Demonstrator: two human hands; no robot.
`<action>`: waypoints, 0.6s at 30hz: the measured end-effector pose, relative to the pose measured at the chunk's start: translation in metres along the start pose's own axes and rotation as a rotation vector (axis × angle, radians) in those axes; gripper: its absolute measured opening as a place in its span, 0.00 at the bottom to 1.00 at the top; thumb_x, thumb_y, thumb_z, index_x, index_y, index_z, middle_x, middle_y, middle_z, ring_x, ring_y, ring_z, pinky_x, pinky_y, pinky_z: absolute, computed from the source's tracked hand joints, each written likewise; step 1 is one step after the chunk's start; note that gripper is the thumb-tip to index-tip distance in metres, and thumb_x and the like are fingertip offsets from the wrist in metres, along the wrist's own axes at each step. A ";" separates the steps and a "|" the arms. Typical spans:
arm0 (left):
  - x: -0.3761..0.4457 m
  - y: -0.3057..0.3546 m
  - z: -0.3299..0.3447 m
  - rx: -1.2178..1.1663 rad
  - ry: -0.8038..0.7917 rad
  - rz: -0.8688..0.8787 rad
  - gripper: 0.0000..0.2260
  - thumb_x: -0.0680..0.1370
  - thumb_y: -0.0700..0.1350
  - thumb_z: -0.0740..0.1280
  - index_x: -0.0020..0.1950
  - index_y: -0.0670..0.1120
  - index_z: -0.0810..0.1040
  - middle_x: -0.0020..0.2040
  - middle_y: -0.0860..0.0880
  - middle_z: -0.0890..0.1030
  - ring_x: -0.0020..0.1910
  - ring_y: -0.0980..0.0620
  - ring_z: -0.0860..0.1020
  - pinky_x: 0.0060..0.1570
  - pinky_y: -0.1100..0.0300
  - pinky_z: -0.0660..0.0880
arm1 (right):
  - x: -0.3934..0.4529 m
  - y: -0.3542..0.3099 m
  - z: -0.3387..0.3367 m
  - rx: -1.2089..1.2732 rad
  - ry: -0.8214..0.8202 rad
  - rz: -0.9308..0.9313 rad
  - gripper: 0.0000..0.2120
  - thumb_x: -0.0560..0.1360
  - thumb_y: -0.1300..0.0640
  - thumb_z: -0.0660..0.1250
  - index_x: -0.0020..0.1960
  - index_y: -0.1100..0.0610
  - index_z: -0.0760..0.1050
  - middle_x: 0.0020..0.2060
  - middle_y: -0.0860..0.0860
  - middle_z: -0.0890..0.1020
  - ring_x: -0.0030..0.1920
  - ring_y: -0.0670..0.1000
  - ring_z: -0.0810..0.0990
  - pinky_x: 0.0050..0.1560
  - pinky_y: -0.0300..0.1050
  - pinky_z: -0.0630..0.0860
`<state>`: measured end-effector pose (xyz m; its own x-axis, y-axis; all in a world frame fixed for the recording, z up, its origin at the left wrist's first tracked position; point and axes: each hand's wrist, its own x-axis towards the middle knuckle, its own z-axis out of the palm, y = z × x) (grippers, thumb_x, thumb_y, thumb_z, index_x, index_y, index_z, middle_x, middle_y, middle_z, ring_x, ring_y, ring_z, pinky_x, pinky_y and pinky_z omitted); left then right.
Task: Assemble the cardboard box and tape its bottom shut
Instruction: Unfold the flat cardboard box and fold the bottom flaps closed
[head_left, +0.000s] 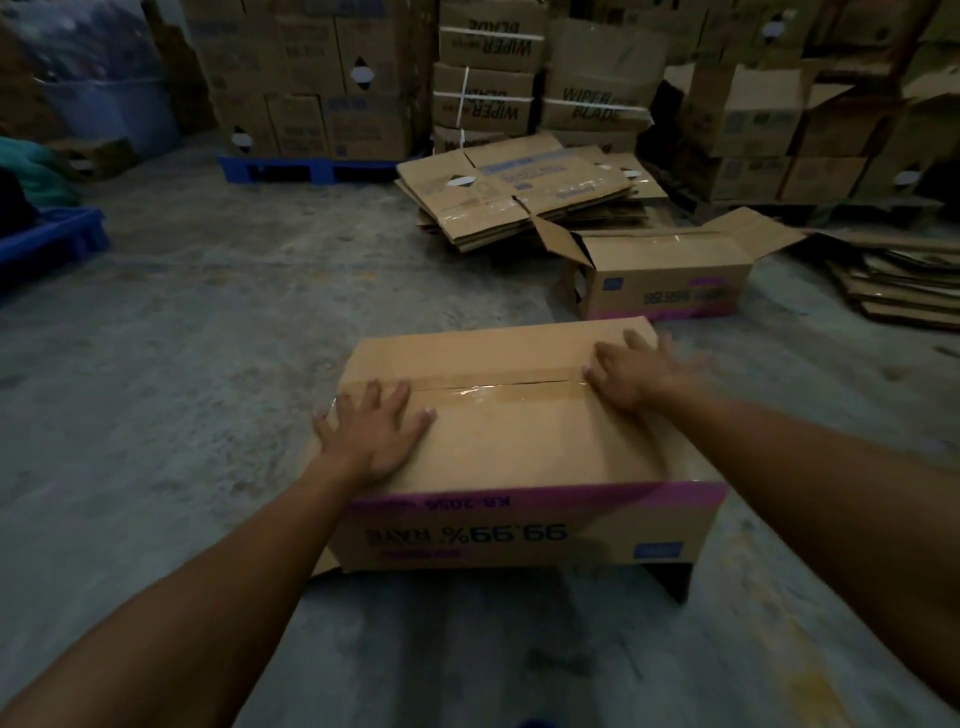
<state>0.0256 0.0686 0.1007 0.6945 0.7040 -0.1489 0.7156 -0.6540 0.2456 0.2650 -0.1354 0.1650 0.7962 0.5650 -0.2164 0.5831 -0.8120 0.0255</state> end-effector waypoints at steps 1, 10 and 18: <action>0.001 -0.005 0.008 -0.017 -0.021 -0.006 0.34 0.73 0.73 0.43 0.77 0.63 0.47 0.80 0.51 0.46 0.77 0.37 0.47 0.69 0.30 0.43 | -0.008 0.004 0.017 0.073 0.038 0.011 0.30 0.77 0.33 0.44 0.77 0.42 0.50 0.79 0.51 0.49 0.77 0.64 0.46 0.71 0.71 0.47; -0.007 -0.069 0.060 -0.109 -0.102 -0.169 0.33 0.71 0.75 0.41 0.75 0.68 0.42 0.80 0.56 0.44 0.77 0.35 0.45 0.67 0.27 0.42 | -0.016 -0.049 0.061 0.134 0.209 -0.068 0.28 0.77 0.37 0.46 0.75 0.43 0.56 0.78 0.49 0.51 0.73 0.66 0.53 0.63 0.69 0.62; -0.016 -0.090 0.067 0.111 -0.104 -0.198 0.33 0.71 0.76 0.41 0.74 0.69 0.40 0.79 0.58 0.41 0.76 0.32 0.41 0.67 0.30 0.44 | -0.013 -0.057 0.160 0.257 -0.026 -0.052 0.29 0.78 0.35 0.42 0.77 0.41 0.46 0.79 0.50 0.45 0.75 0.68 0.50 0.68 0.67 0.58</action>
<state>-0.0449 0.0982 0.0169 0.5397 0.7930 -0.2828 0.8385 -0.5363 0.0962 0.1958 -0.1202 0.0101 0.7602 0.6054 -0.2359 0.5601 -0.7946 -0.2342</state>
